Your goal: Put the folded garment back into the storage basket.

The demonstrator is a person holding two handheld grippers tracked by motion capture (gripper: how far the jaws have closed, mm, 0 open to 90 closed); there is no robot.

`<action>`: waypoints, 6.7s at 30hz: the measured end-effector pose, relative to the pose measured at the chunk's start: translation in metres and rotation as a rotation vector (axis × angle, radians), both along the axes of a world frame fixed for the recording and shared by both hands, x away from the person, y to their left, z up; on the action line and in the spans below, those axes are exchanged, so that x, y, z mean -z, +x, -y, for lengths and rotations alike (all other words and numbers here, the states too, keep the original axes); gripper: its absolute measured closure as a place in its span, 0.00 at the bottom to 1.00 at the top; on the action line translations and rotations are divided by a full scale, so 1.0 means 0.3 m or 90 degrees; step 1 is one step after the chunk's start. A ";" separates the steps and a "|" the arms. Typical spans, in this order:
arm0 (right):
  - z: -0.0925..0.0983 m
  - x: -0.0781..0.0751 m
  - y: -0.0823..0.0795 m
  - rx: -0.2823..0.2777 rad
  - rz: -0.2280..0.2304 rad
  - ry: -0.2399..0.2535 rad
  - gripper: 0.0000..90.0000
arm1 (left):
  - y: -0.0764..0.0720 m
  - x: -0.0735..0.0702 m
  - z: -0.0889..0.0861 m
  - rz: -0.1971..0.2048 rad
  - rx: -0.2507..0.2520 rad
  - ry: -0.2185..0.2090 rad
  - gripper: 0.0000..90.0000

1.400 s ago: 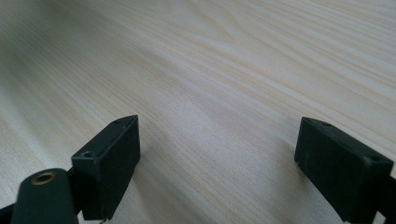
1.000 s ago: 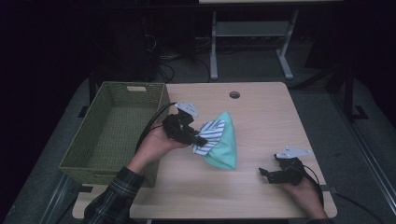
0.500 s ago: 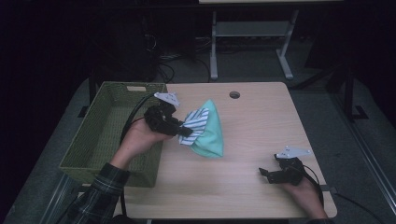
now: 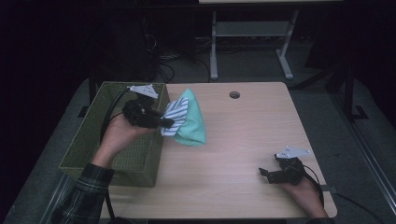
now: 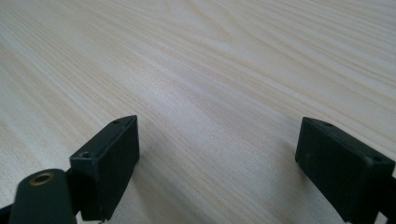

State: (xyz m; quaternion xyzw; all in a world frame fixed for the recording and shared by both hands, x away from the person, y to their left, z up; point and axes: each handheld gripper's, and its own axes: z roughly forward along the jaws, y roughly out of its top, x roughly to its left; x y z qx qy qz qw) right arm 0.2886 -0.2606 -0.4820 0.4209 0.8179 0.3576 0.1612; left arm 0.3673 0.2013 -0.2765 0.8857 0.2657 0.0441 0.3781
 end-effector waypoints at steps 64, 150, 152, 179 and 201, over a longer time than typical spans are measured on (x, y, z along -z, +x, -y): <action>0.004 0.001 0.004 0.009 0.004 -0.003 0.15 | 0.065 0.337 -0.513 -0.121 -0.281 0.054 0.80; 0.003 0.001 0.005 0.009 -0.001 -0.004 0.13 | -0.049 0.135 -0.091 0.031 -0.174 -0.019 0.14; 0.003 0.001 0.005 0.010 -0.001 -0.004 0.13 | -0.052 0.142 -0.055 0.028 -0.162 -0.018 0.14; 0.000 0.004 0.010 0.021 -0.010 -0.013 0.03 | -0.118 0.329 0.294 0.001 -0.054 0.001 0.14; 0.000 0.004 0.011 0.022 -0.010 -0.012 0.03 | -0.138 0.546 0.340 0.014 -0.076 0.026 0.14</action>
